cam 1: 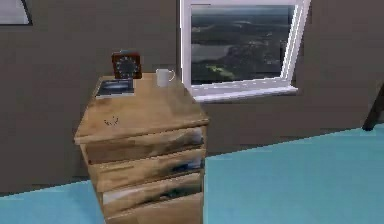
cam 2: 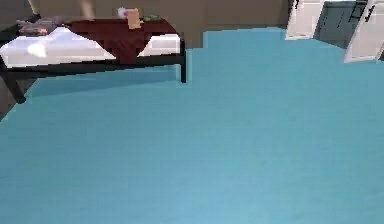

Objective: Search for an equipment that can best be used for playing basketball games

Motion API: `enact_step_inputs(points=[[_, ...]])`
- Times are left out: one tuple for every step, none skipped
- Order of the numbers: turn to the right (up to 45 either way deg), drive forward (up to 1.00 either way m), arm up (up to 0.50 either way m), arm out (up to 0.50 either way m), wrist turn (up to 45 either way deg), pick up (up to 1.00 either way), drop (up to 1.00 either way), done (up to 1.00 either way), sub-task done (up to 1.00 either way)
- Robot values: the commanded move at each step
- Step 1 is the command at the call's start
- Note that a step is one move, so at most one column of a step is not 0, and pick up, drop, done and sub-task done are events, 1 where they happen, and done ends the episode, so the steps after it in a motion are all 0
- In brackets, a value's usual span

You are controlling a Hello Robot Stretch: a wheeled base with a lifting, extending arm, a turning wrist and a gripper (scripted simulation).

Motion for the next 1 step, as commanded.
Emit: enact_step_inputs(points=[[-36.0, 0.0, 0.0, 0.0, 0.0, 0.0, 0.0, 0.0, 0.0]])
